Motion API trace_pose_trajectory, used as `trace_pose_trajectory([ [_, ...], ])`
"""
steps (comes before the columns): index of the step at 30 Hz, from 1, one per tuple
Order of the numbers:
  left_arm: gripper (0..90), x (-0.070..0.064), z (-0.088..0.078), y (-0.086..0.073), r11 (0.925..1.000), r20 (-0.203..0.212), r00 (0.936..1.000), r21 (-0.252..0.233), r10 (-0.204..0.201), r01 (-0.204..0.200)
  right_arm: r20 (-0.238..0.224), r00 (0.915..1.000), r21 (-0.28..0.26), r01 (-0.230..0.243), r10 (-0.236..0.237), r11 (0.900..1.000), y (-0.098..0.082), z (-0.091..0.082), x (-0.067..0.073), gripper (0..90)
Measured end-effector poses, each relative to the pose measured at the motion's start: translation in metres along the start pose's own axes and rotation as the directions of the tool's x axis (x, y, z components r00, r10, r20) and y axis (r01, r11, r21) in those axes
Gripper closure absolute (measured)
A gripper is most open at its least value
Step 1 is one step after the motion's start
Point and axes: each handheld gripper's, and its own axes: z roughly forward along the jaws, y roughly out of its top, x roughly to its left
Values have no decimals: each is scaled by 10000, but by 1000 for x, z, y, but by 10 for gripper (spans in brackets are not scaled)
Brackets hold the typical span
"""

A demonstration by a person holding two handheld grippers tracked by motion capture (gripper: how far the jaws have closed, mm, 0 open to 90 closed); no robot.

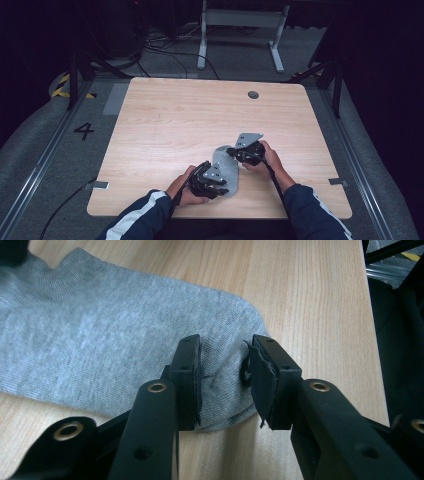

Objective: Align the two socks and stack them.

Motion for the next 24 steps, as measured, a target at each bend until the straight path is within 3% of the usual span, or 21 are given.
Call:
trace_pose_trajectory([
  [2, 672, -1, 0, 0, 10000, 31, 10000, 24, 65, -65, 129, 9998, 160, -175, 173, 9997, -4, 3, -4, 879],
  [3, 677, -2, 0, 1, 10000, 28, 10000, 50, 0, 0, 406, 9989, 388, -253, 237, 9989, -9, 7, -7, 883],
  [9, 680, -2, 1, 2, 10000, 76, 10000, 25, 55, -55, 403, 9976, 313, -580, 567, 9978, -11, 10, -8, 890],
  [15, 677, -7, 1, 2, 10000, -83, 10000, 78, 21, -20, 498, 9967, 267, -652, 638, 9975, -14, 9, -10, 900],
  [18, 660, -10, 0, 4, 9995, -72, 9998, 252, 188, -186, 589, 9966, 220, -588, 574, 9980, -14, 10, -9, 900],
  [21, 648, -11, -5, 7, 9997, 65, 9997, 119, 232, -233, 576, 9964, 197, -627, 615, 9978, -15, 9, -9, 900],
  [22, 635, -10, -7, 8, 9993, -40, 9994, 130, 344, -343, 566, 9962, 152, -668, 658, 9977, -15, 7, -9, 891],
  [24, 611, -9, -16, 9, 9995, -184, 9997, -254, 181, -186, 515, 9967, -123, -626, 631, 9980, -14, 0, -8, 843],
])
